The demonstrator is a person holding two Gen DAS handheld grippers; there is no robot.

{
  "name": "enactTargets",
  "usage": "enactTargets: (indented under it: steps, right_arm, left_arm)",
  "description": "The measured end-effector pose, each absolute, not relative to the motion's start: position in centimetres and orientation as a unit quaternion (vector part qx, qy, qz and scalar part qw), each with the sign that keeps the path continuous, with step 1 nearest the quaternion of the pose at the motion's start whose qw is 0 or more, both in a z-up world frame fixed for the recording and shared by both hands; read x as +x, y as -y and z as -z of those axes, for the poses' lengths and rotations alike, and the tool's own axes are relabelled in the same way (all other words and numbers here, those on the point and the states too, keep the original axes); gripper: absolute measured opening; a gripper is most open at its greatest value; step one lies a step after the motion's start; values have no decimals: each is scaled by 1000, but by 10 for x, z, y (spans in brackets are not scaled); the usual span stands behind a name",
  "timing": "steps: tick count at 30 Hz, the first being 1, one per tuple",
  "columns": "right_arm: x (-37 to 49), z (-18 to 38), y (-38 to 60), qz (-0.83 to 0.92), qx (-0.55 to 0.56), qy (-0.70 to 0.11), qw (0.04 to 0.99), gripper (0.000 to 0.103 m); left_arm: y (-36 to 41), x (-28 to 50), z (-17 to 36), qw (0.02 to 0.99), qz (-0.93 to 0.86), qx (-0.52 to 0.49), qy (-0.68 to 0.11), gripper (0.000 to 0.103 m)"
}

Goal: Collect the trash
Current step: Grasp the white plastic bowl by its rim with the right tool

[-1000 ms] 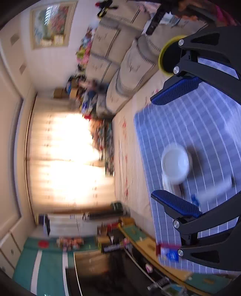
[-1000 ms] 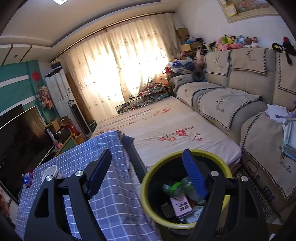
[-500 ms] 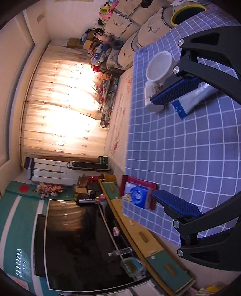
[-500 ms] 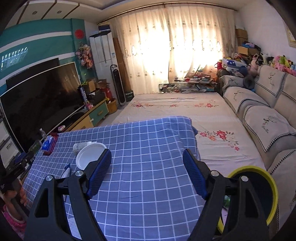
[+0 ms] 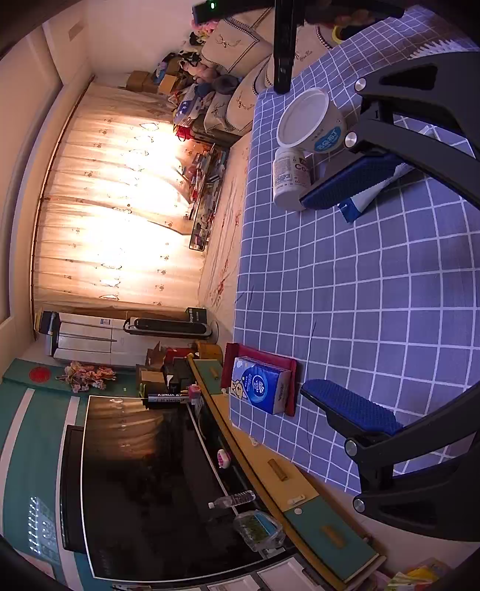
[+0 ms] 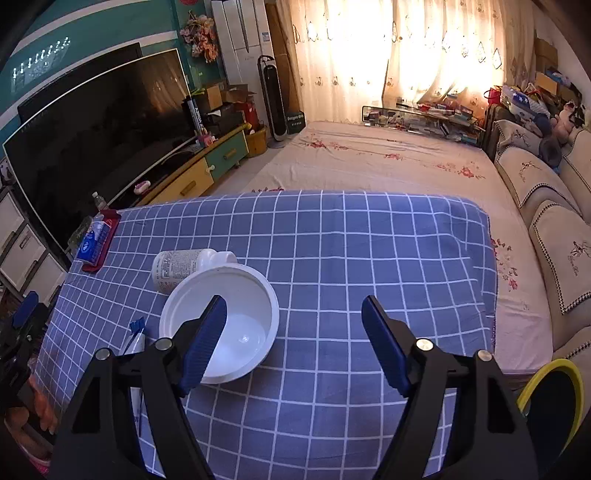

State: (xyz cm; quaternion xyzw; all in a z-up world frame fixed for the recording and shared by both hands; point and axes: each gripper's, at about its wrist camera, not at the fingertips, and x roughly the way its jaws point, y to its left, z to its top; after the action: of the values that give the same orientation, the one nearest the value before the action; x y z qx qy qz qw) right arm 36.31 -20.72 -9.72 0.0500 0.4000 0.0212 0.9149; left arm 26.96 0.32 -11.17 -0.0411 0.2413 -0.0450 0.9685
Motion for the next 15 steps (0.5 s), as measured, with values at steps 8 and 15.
enactTargets:
  steps: [8, 15]
  right_arm:
    - [388, 127, 200, -24, 57, -433, 899, 62]
    - [393, 138, 193, -33, 54, -447, 892, 29]
  left_arm:
    - [-2, 269, 111, 968, 43, -43, -244, 92]
    - [2, 271, 114, 967, 45, -36, -249, 92]
